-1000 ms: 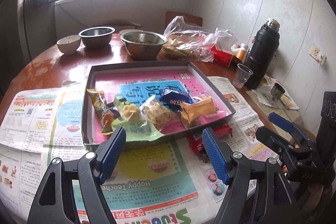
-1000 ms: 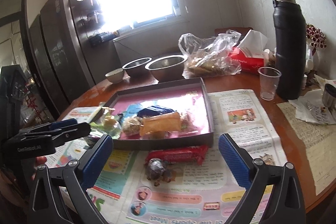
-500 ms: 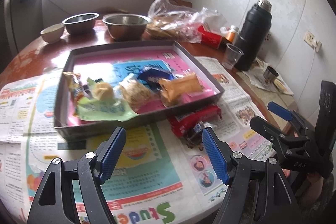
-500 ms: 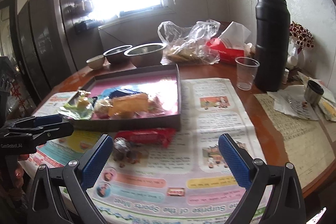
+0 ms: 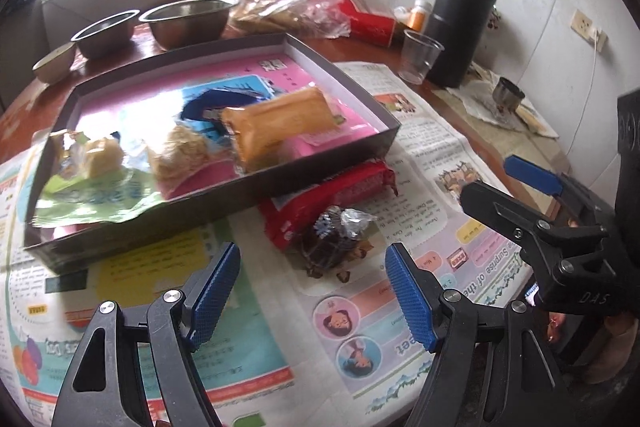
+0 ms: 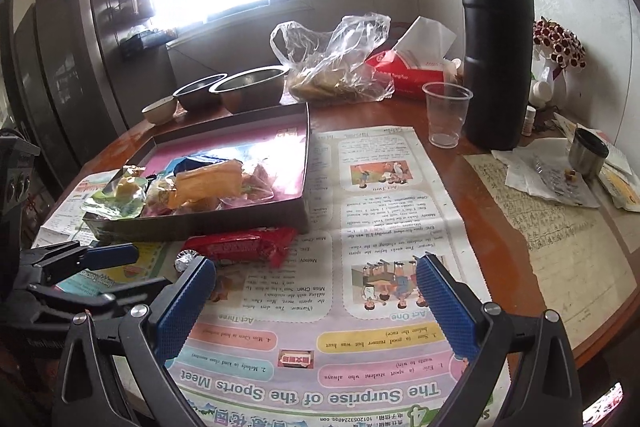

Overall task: Organize snacks
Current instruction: 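Grasp the foil-wrapped chocolate with the left tool while the right grasps the red bar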

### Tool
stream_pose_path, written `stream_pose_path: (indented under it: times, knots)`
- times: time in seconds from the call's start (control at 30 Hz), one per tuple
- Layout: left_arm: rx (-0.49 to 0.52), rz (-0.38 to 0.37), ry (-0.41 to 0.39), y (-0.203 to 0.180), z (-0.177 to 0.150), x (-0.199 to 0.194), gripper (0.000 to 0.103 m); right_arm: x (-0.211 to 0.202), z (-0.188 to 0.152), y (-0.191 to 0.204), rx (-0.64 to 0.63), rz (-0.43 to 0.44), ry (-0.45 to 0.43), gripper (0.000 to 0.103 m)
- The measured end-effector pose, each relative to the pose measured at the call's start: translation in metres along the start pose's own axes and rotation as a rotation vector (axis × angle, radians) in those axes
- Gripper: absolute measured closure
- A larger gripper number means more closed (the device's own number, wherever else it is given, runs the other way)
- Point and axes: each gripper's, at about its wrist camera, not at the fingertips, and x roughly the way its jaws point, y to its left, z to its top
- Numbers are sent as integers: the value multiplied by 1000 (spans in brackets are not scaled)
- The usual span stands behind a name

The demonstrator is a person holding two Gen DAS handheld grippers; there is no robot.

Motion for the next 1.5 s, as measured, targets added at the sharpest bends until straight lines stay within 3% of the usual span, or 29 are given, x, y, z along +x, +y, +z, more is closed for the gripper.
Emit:
stream_pose_path:
  times: [0.13,0.27,0.37,0.5,0.67,0.97,1.07,1.3,1.37,1.43,1.5]
  knots:
    - [13,8,5,-6,2,10,30,10,1,0,1,20,28,2]
    - [23,20,13,-9,4,20,44,21,3,-1,-4,41,50,2]
    - [25,28,22,-11,5,27,47,27,4,-2,-10,49,60,2]
    - [32,43,13,-12,7,29,62,32,8,-3,-10,87,62,2]
    - [27,22,9,-9,7,28,69,46,13,-1,-37,133,76,2]
    - [-59,-34,24,21,0,14,69,65,16,10,-29,165,115,2]
    - [-88,-38,16,35,-2,6,75,66,14,19,-54,169,109,2]
    - [-106,-9,-14,54,-4,-11,75,71,2,48,-187,178,122,2]
    - [-114,-12,-14,58,-4,-13,75,71,-2,55,-222,176,121,7]
    - [-122,-13,-11,63,-5,-13,75,71,-6,65,-277,170,120,27]
    - [-126,-10,-11,66,-6,-13,75,73,-10,74,-327,161,134,38]
